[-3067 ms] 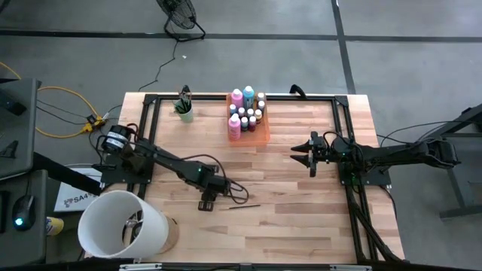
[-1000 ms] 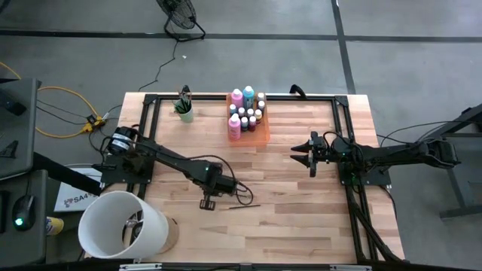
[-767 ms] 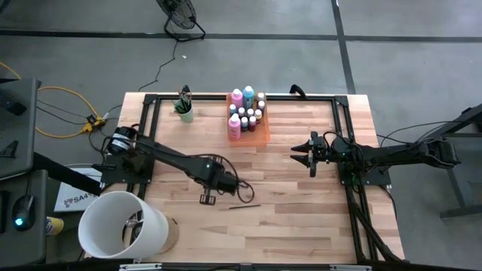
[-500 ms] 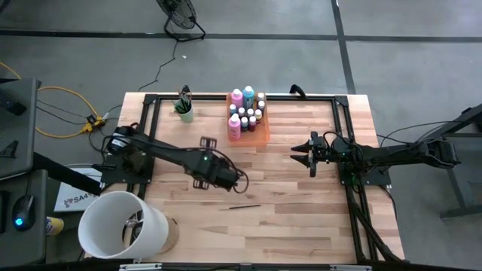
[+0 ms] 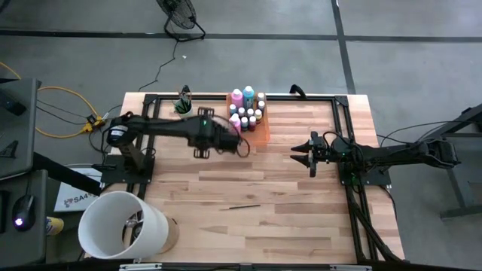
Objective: Pick & Place Paint Supplies
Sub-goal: Put the white paintbrush into the cup
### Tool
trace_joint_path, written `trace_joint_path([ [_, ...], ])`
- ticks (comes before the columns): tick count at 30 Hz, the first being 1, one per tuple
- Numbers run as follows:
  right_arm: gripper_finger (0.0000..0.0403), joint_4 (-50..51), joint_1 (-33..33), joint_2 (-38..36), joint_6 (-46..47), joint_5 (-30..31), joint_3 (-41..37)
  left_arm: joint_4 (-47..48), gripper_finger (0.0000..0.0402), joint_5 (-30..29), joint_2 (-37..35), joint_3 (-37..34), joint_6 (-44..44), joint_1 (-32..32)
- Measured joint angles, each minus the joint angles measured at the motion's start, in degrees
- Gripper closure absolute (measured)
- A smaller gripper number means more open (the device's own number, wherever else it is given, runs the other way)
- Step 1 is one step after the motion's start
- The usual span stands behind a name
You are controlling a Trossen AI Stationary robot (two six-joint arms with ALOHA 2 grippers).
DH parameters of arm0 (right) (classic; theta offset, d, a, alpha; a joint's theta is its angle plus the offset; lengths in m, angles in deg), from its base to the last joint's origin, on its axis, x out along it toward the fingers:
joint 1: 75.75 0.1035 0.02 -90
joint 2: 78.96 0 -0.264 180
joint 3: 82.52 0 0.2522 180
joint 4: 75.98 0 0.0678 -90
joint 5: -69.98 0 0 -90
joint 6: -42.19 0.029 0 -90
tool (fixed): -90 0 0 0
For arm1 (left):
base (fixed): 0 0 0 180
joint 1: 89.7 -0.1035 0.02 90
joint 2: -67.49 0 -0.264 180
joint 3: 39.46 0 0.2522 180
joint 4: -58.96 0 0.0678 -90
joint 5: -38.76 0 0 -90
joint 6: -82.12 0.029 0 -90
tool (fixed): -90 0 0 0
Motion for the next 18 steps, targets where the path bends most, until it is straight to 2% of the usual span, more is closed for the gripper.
trace_joint_path([
  [6,0.0243,-0.03,0.01,-0.02,0.00,-0.01,-0.01,-0.09,0.0401,-2.08,0.06,0.00,6.38,-5.66],
  [18,0.0243,-0.06,0.01,-0.02,-0.02,0.01,-0.01,-0.02,0.0401,-14.02,-4.74,0.00,12.60,-10.59],
])
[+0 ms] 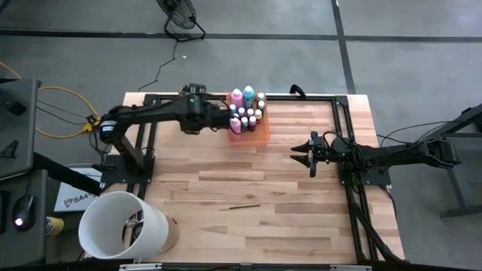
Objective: Pick & Place Paint Supplies
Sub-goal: Put the white paintbrush into the cup
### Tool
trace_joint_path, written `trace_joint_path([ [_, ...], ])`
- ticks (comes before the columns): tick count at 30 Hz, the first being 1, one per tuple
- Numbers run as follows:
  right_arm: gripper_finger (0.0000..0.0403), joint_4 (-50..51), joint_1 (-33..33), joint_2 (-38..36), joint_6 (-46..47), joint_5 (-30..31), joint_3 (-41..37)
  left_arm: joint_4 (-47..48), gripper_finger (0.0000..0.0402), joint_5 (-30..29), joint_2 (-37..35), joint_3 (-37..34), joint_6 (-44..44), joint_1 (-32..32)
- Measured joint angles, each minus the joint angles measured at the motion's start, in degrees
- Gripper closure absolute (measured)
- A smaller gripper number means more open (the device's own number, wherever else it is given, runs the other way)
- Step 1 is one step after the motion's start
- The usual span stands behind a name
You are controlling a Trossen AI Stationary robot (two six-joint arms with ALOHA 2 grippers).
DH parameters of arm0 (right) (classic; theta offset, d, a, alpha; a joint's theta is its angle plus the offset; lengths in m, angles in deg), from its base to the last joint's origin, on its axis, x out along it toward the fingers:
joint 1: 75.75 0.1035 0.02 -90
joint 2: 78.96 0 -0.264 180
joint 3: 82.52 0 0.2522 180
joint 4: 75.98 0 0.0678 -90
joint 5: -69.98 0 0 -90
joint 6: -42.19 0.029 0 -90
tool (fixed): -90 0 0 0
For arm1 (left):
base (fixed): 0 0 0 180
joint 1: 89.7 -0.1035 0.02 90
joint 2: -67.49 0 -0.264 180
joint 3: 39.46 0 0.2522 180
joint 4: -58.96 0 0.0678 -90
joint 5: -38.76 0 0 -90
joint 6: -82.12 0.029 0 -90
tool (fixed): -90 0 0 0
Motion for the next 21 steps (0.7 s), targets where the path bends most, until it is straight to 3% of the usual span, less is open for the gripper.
trace_joint_path([
  [12,0.0243,-0.07,-0.01,0.01,0.00,-0.01,0.02,-0.01,0.0401,-15.56,-3.38,0.00,21.73,-2.09],
  [15,0.0243,-0.07,-0.01,0.00,0.02,0.00,0.00,-0.04,0.0401,-16.97,-3.38,0.00,27.64,-2.93],
  [21,0.0243,-0.02,-0.01,0.01,0.01,0.00,0.02,-0.07,0.0401,-17.07,-3.47,-1.94,29.35,-3.63],
])
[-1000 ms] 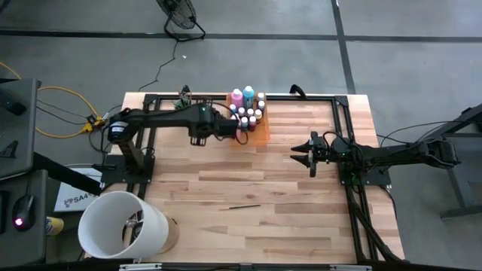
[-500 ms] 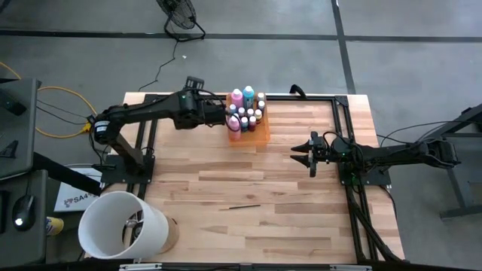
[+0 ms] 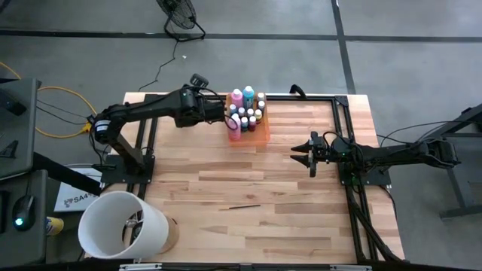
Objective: Pick & Place Paint Supplies
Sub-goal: Put the white paintbrush into the cup
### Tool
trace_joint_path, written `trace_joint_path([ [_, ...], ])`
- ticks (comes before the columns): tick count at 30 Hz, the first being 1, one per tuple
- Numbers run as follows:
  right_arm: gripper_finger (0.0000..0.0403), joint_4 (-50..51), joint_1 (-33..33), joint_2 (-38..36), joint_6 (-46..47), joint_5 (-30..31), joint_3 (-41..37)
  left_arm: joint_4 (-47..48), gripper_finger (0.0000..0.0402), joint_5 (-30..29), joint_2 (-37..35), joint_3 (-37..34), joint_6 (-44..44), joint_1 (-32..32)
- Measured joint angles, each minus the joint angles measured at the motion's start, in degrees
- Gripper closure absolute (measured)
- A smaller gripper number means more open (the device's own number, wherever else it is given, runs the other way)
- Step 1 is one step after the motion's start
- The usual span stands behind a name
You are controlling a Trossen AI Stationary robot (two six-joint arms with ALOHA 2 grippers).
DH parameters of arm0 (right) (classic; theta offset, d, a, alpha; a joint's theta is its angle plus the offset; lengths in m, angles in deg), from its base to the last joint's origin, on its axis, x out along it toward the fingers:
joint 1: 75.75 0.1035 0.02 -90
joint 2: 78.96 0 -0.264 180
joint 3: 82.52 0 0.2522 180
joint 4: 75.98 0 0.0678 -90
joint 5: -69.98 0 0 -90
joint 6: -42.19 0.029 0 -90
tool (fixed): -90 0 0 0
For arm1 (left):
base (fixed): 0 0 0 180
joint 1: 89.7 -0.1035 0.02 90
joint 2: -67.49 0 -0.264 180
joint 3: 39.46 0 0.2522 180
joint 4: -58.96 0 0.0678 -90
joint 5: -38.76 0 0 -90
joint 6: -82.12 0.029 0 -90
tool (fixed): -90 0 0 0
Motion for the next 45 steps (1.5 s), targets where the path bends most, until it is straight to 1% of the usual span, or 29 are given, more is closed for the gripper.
trace_joint_path([
  [3,0.0243,0.00,0.01,-0.01,-0.01,0.00,-0.02,0.13,0.0401,0.43,-0.30,-3.20,1.21,0.01],
  [7,0.0243,0.00,0.01,-0.01,-0.01,-0.01,-0.02,0.35,0.0401,0.88,-1.68,-7.87,0.74,0.02],
  [9,0.0243,-0.01,-0.01,0.00,0.00,0.00,-0.01,-0.15,0.0401,1.17,-3.28,-10.06,-0.44,0.00],
  [18,0.0243,0.21,0.00,-0.01,-0.01,-0.01,0.00,0.22,0.0401,0.99,-8.96,-18.53,-0.51,0.00],
  [20,0.0243,0.18,0.00,0.00,0.01,-0.01,0.00,-0.10,0.0401,-0.16,-9.52,-20.27,-0.48,-0.24],
  [25,0.0243,0.20,0.01,0.00,0.00,-0.01,-0.01,0.13,0.0401,-3.81,-9.74,-23.68,1.05,-3.44],
  [28,0.0243,0.20,0.00,0.00,0.00,-0.02,-0.01,0.01,0.0401,-6.43,-8.95,-24.72,1.78,-4.93],
  [32,0.0243,0.20,0.01,0.01,-0.01,-0.02,0.00,0.23,0.0401,-6.74,-8.13,-25.27,4.20,-6.28],
  [37,0.0243,0.21,0.00,0.01,-0.01,-0.02,-0.01,0.09,0.0401,-7.81,-5.51,-25.38,4.17,-7.58],
  [45,0.0243,0.20,0.01,0.00,0.00,-0.01,0.00,0.05,0.0401,-8.10,-0.38,-25.38,3.95,-7.45],
])
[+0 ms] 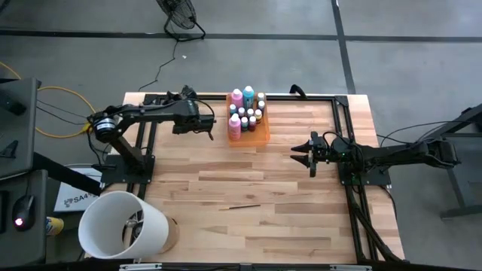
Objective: Pick & Place Paint Supplies
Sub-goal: Put the white paintbrush into the cup, then put the orange paintbrush into the cup
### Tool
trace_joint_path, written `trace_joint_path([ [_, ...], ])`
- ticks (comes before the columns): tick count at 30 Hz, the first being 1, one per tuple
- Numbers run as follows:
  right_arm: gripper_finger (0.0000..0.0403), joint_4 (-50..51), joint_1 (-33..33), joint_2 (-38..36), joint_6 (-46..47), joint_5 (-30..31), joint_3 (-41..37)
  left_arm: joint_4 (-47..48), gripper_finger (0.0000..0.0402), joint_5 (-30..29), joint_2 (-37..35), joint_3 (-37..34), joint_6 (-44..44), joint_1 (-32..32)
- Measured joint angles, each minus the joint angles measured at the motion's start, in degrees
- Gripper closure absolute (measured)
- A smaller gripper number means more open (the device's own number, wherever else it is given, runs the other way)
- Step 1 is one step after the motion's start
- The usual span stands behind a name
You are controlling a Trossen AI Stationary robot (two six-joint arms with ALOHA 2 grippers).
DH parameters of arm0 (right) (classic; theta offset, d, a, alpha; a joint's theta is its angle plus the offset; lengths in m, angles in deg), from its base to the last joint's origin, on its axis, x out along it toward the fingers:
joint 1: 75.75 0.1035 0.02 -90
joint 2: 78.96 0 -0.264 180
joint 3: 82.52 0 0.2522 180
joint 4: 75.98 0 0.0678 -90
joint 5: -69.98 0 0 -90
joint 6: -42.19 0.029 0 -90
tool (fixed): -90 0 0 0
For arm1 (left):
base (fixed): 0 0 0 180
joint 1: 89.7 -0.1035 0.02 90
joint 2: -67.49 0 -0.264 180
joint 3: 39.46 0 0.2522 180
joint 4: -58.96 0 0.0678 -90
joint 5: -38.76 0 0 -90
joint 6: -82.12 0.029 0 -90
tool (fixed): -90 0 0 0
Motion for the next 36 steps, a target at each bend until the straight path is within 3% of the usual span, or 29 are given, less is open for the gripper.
trace_joint_path([
  [8,0.0243,0.02,-0.01,0.00,0.00,-0.01,-0.01,-0.01,0.0393,0.04,1.15,0.00,-0.24,0.00],
  [22,0.0243,0.02,0.00,0.00,0.01,-0.01,0.00,0.00,0.0299,-1.49,1.11,0.00,-3.13,0.49],
  [30,0.0243,0.02,-0.02,-0.01,0.01,-0.01,0.00,0.08,0.0296,-3.35,-0.98,2.68,-5.97,6.47],
  [36,0.0243,0.02,-0.01,-0.01,0.01,0.01,0.00,0.05,0.0296,-2.43,-4.80,6.91,-15.02,13.12],
])
